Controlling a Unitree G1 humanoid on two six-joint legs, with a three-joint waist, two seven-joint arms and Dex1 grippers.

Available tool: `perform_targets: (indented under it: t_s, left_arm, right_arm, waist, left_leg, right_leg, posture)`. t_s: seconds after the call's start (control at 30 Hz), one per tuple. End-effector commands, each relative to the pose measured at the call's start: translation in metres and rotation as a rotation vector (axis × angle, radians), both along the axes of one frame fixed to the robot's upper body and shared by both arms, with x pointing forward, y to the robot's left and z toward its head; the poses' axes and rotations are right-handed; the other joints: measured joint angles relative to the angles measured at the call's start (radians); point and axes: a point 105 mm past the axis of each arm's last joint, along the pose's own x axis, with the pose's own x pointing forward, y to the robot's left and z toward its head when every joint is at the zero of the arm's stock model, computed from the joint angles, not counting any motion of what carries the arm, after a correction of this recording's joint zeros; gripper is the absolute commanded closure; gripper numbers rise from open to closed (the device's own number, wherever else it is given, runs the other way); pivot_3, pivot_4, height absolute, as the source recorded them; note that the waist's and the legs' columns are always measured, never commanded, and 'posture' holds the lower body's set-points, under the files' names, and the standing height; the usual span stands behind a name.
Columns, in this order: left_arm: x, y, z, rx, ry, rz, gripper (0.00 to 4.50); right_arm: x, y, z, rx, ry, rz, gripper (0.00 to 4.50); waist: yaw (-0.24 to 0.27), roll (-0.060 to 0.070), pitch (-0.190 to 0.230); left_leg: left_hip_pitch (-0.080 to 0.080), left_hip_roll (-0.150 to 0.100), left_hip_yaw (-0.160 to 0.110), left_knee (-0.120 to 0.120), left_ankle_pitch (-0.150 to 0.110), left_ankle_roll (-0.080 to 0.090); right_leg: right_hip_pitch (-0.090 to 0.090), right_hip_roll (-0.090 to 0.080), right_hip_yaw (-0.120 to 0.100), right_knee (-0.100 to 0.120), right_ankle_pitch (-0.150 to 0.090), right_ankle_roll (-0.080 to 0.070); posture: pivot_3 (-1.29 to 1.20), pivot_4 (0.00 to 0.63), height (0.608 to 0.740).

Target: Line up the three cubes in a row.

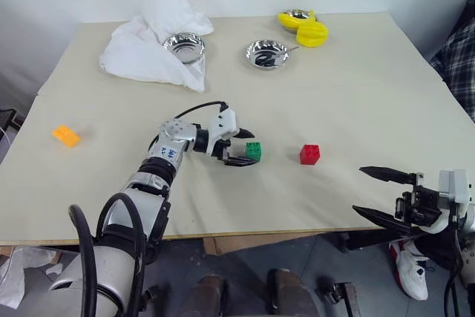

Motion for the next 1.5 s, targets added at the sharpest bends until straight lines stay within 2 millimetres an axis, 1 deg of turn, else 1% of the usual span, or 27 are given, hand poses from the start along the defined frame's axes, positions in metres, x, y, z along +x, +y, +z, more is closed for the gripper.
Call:
perform_targets:
  t_s: [0.03,0.07,0.2,0.23,0.27,0.33,0.37,0.4,0.47,0.5,0.53,0.7,0.77,0.87,0.93,0.97,1.0,1.07,1.13,1.2,1.23,1.3,1.37,1.4,1.43,1.47,1.5]
  left_arm:
    - [-0.005,0.022,0.020,-0.068,-0.071,-0.028,0.30]
    - [-0.008,0.034,0.024,-0.091,-0.087,-0.032,0.30]
    - [-0.024,0.070,0.035,-0.131,-0.139,-0.014,0.30]
    - [-0.029,0.083,0.039,-0.151,-0.150,0.023,0.14]
    - [-0.035,0.103,0.045,-0.194,-0.181,0.105,0.14]
    - [-0.054,0.150,0.054,-0.281,-0.260,0.327,0.14]
    - [-0.063,0.169,0.055,-0.305,-0.297,0.439,0.14]
    - [-0.071,0.182,0.054,-0.322,-0.320,0.526,0.14]
    - [-0.090,0.207,0.047,-0.363,-0.331,0.705,0.14]
    - [-0.099,0.217,0.043,-0.375,-0.333,0.779,0.14]
    - [-0.106,0.223,0.040,-0.380,-0.333,0.827,0.14]
    - [-0.177,0.275,0.003,-0.463,-0.321,1.282,0.14]
    - [-0.200,0.292,-0.005,-0.510,-0.337,1.440,0.14]
    - [-0.222,0.306,-0.011,-0.543,-0.373,1.601,0.14]
    - [-0.244,0.320,-0.020,-0.558,-0.401,1.745,0.14]
    - [-0.249,0.323,-0.024,-0.568,-0.396,1.783,0.14]
    - [-0.252,0.322,-0.028,-0.570,-0.383,1.798,0.14]
    - [-0.250,0.319,-0.033,-0.587,-0.343,1.799,0.14]
    - [-0.245,0.318,-0.031,-0.611,-0.332,1.787,0.14]
    - [-0.236,0.322,-0.025,-0.616,-0.333,1.798,0.14]
    - [-0.230,0.324,-0.022,-0.615,-0.328,1.787,0.14]
    - [-0.216,0.334,-0.021,-0.576,-0.289,1.794,0.14]
    - [-0.195,0.340,-0.016,-0.531,-0.247,1.775,0.14]
    - [-0.184,0.342,-0.009,-0.520,-0.247,1.765,0.14]
    - [-0.176,0.344,-0.005,-0.513,-0.248,1.762,0.14]
    - [-0.163,0.349,-0.001,-0.513,-0.231,1.772,0.14]
    - [-0.155,0.352,0.001,-0.516,-0.216,1.778,0.14]
  right_arm:
    - [0.002,0.003,0.004,0.018,-0.019,0.017,0.00]
    - [0.005,0.005,0.004,0.021,-0.022,0.024,0.00]
    - [0.011,0.010,0.007,0.032,-0.035,0.041,0.00]
    - [0.012,0.012,0.008,0.038,-0.042,0.045,0.00]
    - [0.014,0.015,0.009,0.044,-0.048,0.055,0.00]
    - [0.019,0.022,0.011,0.065,-0.064,0.071,0.00]
    - [0.021,0.025,0.012,0.076,-0.071,0.076,0.00]
    - [0.022,0.027,0.012,0.082,-0.077,0.082,0.00]
    - [0.024,0.031,0.012,0.092,-0.080,0.101,0.00]
    - [0.025,0.033,0.012,0.095,-0.081,0.111,0.00]
    - [0.025,0.034,0.012,0.097,-0.082,0.118,0.00]
    - [0.034,0.052,0.019,0.123,-0.118,0.193,0.00]
    - [0.036,0.058,0.023,0.134,-0.135,0.219,0.00]
    - [0.037,0.064,0.027,0.147,-0.149,0.244,0.00]
    - [0.037,0.071,0.029,0.159,-0.156,0.263,0.00]
    - [0.038,0.073,0.029,0.164,-0.156,0.268,0.00]
    - [0.039,0.075,0.029,0.167,-0.156,0.272,0.00]
    - [0.041,0.077,0.030,0.168,-0.155,0.276,0.00]
    - [0.042,0.076,0.030,0.165,-0.155,0.278,0.00]
    - [0.044,0.075,0.031,0.162,-0.154,0.276,0.00]
    - [0.045,0.075,0.032,0.160,-0.154,0.273,0.00]
    - [0.047,0.074,0.032,0.158,-0.153,0.269,0.00]
    - [0.047,0.074,0.031,0.156,-0.150,0.265,0.00]
    - [0.047,0.073,0.030,0.154,-0.149,0.264,0.00]
    - [0.046,0.073,0.030,0.154,-0.148,0.263,0.00]
    - [0.046,0.073,0.029,0.153,-0.147,0.260,0.00]
    - [0.046,0.073,0.029,0.152,-0.146,0.258,0.00]
  waist:
    - [-0.005,0.000,0.000]
    - [-0.004,0.000,0.000]
    - [-0.009,0.000,0.000]
    - [-0.010,0.000,0.000]
    - [-0.011,0.000,0.000]
    - [-0.027,0.000,0.000]
    - [-0.034,0.000,0.000]
    - [-0.037,0.000,0.000]
    - [-0.034,0.000,0.000]
    - [-0.029,0.000,0.000]
    - [-0.025,0.000,0.000]
    - [-0.012,0.001,0.000]
    - [-0.008,0.000,-0.001]
    - [0.010,0.000,-0.001]
    - [0.017,-0.001,-0.001]
    - [0.016,-0.001,-0.001]
    - [0.015,-0.001,-0.001]
    - [0.014,-0.001,-0.001]
    - [0.015,-0.001,-0.001]
    - [0.015,-0.002,-0.002]
    - [0.014,-0.002,-0.002]
    - [0.014,-0.002,-0.002]
    - [0.013,-0.002,-0.002]
    - [0.012,-0.002,-0.002]
    - [0.011,-0.002,-0.002]
    - [0.008,-0.002,-0.002]
    - [0.006,-0.001,-0.002]
  left_leg:
    - [0.000,0.000,0.000,0.000,0.000,0.000]
    - [0.000,0.001,0.000,0.000,0.000,0.000]
    - [0.000,0.001,0.000,0.000,0.000,0.000]
    - [0.000,0.001,0.000,0.000,0.000,0.000]
    - [0.000,0.001,0.000,0.000,0.000,0.000]
    - [0.000,0.002,-0.001,-0.001,0.000,-0.001]
    - [0.000,0.004,-0.001,-0.001,0.000,-0.001]
    - [0.002,0.004,-0.003,-0.002,-0.002,-0.002]
    - [0.003,0.004,-0.008,-0.002,-0.003,-0.003]
    - [0.003,0.003,-0.008,-0.001,-0.003,-0.003]
    - [0.003,0.003,-0.008,-0.001,-0.003,-0.003]
    - [0.003,0.002,-0.008,0.000,-0.003,-0.003]
    - [0.003,0.003,-0.008,0.000,-0.003,-0.003]
    - [0.003,0.004,-0.009,0.000,-0.003,-0.004]
    - [0.003,0.004,-0.011,0.000,-0.003,-0.005]
    - [0.004,0.003,-0.011,0.000,-0.003,-0.005]
    - [0.004,0.003,-0.010,0.000,-0.003,-0.005]
    - [0.004,0.004,-0.010,0.000,-0.003,-0.004]
    - [0.004,0.004,-0.010,-0.001,-0.003,-0.004]
    - [0.004,0.004,-0.010,-0.001,-0.003,-0.004]
    - [0.004,0.004,-0.010,-0.001,-0.003,-0.004]
    - [0.004,0.004,-0.010,-0.001,-0.003,-0.005]
    - [0.004,0.004,-0.011,-0.001,-0.003,-0.005]
    - [0.004,0.004,-0.011,-0.001,-0.003,-0.005]
    - [0.004,0.004,-0.011,-0.001,-0.003,-0.005]
    - [0.004,0.003,-0.011,-0.001,-0.003,-0.005]
    - [0.003,0.003,-0.011,-0.001,-0.003,-0.005]
  right_leg:
    - [0.000,0.000,0.000,0.000,0.000,0.000]
    - [0.000,0.000,0.000,0.000,0.000,0.000]
    - [0.000,0.000,0.000,0.001,0.000,0.000]
    - [0.000,-0.001,0.000,0.001,0.000,0.000]
    - [0.000,-0.001,0.001,0.001,0.000,0.000]
    - [0.000,-0.002,0.004,0.002,0.000,0.000]
    - [0.000,-0.002,0.006,0.002,0.000,0.000]
    - [-0.001,0.000,0.008,0.001,0.000,-0.001]
    - [-0.001,0.001,0.008,0.001,-0.001,-0.002]
    - [-0.001,0.001,0.009,0.001,-0.001,-0.002]
    - [0.000,0.001,0.009,0.000,-0.001,-0.002]
    - [0.002,0.000,0.010,-0.005,-0.001,-0.003]
    - [0.002,0.001,0.010,-0.006,0.000,-0.003]
    - [0.002,0.001,0.010,-0.006,0.000,-0.004]
    - [0.004,0.001,0.009,-0.008,0.001,-0.005]
    - [0.005,0.001,0.009,-0.009,0.001,-0.005]
    - [0.005,0.001,0.009,-0.009,0.001,-0.005]
    - [0.004,0.001,0.009,-0.009,0.001,-0.005]
    - [0.004,0.001,0.009,-0.009,0.001,-0.005]
    - [0.004,0.001,0.009,-0.009,0.001,-0.005]
    - [0.004,0.001,0.009,-0.008,0.001,-0.005]
    - [0.004,0.001,0.009,-0.008,0.001,-0.005]
    - [0.004,0.001,0.009,-0.007,0.001,-0.005]
    - [0.004,0.001,0.009,-0.007,0.001,-0.005]
    - [0.004,0.001,0.009,-0.007,0.001,-0.005]
    - [0.003,0.001,0.009,-0.007,0.001,-0.006]
    - [0.003,0.001,0.009,-0.007,0.001,-0.006]
  posture:
    - [0.00,0.150,0.740]
    - [0.00,0.150,0.740]
    - [0.00,0.150,0.740]
    - [0.00,0.150,0.740]
    - [0.00,0.150,0.740]
    - [0.00,0.150,0.740]
    - [0.00,0.150,0.740]
    - [0.00,0.150,0.740]
    - [0.00,0.150,0.740]
    - [0.00,0.150,0.740]
    - [0.00,0.150,0.740]
    - [0.00,0.150,0.740]
    - [0.00,0.150,0.740]
    - [0.00,0.150,0.740]
    - [0.00,0.150,0.740]
    - [0.00,0.150,0.740]
    - [0.00,0.150,0.740]
    - [0.00,0.150,0.740]
    - [0.00,0.150,0.740]
    - [0.00,0.150,0.740]
    - [0.00,0.150,0.740]
    - [0.00,0.150,0.740]
    - [0.00,0.150,0.740]
    - [0.00,0.150,0.740]
    - [0.00,0.150,0.740]
    - [0.00,0.150,0.740]
    - [0.00,0.150,0.740]
